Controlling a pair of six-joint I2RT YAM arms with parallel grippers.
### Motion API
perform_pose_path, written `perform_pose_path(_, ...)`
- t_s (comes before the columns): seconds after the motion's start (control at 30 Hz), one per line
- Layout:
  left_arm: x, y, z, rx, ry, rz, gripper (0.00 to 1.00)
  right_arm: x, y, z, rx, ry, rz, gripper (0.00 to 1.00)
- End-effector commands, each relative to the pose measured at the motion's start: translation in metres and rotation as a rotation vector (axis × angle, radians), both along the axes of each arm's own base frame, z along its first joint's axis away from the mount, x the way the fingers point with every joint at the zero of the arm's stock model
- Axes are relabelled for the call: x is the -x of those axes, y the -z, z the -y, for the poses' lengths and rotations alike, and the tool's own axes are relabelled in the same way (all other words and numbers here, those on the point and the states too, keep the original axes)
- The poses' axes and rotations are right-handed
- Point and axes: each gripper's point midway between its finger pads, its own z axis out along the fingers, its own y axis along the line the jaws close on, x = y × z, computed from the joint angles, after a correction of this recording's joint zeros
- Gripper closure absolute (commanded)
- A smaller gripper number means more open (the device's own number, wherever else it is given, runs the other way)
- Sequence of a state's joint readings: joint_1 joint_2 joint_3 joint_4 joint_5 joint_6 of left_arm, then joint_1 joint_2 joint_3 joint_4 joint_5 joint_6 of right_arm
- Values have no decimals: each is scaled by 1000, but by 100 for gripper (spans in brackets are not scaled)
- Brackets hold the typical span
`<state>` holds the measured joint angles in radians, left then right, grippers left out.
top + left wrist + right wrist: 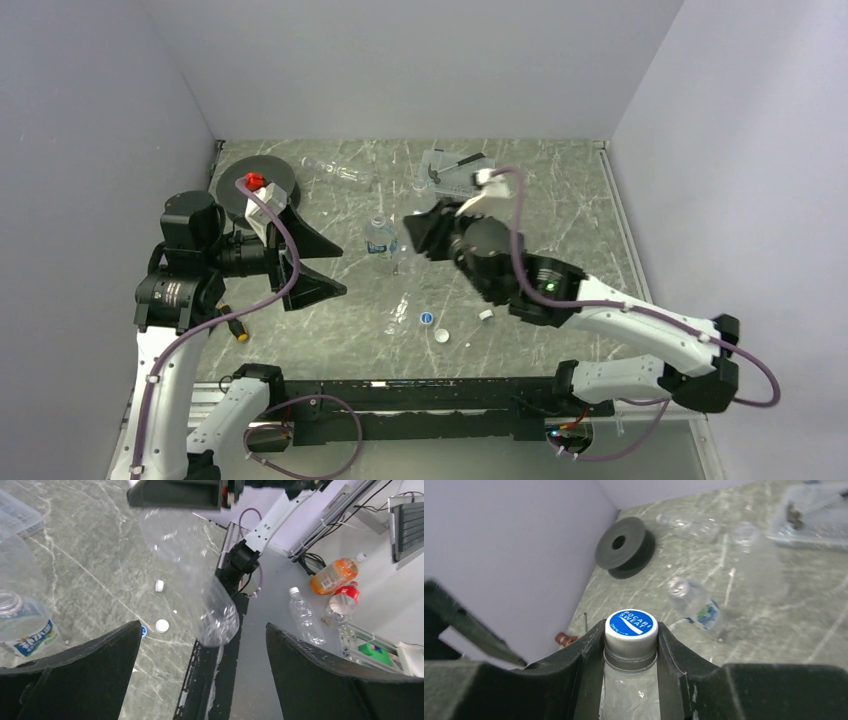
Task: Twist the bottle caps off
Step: Pick up the plastic bottle at the center of the board.
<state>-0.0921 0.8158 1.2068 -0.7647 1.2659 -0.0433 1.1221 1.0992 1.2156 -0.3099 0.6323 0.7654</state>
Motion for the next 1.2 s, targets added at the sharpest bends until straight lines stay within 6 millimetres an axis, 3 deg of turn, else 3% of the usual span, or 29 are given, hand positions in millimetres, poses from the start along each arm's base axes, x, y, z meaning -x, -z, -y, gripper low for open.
perform_pose_path(0.0,14,-19,2,43,43,16,0,9,-66,-35,22,-43,264,100)
perform_pose_path(0.17,22,-21,3,81,40,-1,1,20,-110,-61,-56,-113,405,100)
perform_pose_path(0.43,20,-9,2,86,-19,-9,1,32,-151,-83,-202,-169,496,100)
perform_pose_path(0.7,-1,0,-5,31,-147,43,1,55,-175,-109,-248,-236,556,100)
perform_pose_path(1.0,6,-17,0,90,-81,60,1,79,-170,-144,-239,-303,608,100)
perform_pose_path(1.03,8,-17,0,87,-75,69,3,80,-168,-144,-237,-301,615,100)
perform_pose_path(1.1,11,-17,0,77,-50,93,19,81,-167,-143,-234,-292,626,100)
perform_pose_path(1.17,10,-15,0,62,-51,100,44,81,-165,-142,-230,-294,631,100)
